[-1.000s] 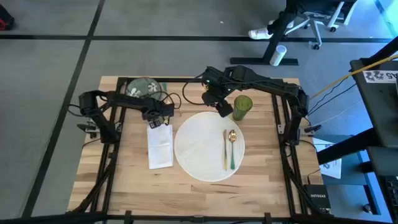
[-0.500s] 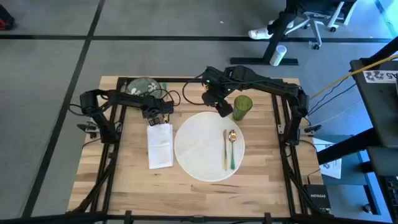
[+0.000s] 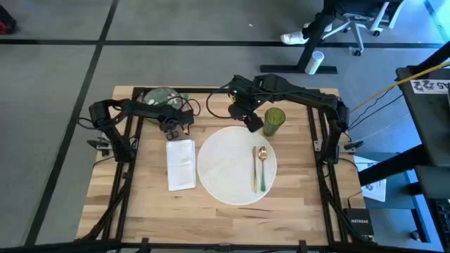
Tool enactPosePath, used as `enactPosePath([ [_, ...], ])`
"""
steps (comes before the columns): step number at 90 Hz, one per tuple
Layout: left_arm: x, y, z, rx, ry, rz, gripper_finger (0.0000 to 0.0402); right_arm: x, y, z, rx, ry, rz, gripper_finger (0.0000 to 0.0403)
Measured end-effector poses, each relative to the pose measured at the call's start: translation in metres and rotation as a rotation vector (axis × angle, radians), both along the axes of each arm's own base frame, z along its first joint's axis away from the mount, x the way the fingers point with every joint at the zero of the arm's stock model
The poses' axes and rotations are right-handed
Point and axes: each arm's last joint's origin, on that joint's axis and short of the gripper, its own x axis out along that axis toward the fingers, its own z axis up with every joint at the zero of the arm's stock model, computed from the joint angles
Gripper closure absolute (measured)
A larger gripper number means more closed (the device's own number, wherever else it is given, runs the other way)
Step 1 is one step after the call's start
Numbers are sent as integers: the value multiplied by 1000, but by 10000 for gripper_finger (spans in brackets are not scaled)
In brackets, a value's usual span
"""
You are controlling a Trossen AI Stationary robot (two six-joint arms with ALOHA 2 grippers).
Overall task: Set table place
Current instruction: Put the green plate to the left side of the gold butter knife on the white table mat
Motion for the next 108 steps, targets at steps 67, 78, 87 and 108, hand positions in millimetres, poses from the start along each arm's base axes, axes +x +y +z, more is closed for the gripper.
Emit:
enactPosePath([
  [67,5,-34,2,27,112,-120,395,0,0,0,0,0,0,189],
  [78,12,-49,7,47,105,-148,398,0,0,0,-13,5,-5,189],
  [87,16,-58,12,58,99,-158,401,0,0,1,-14,2,-6,189],
  [108,15,-67,37,74,31,-123,401,-1,0,12,-23,-27,-6,189],
])
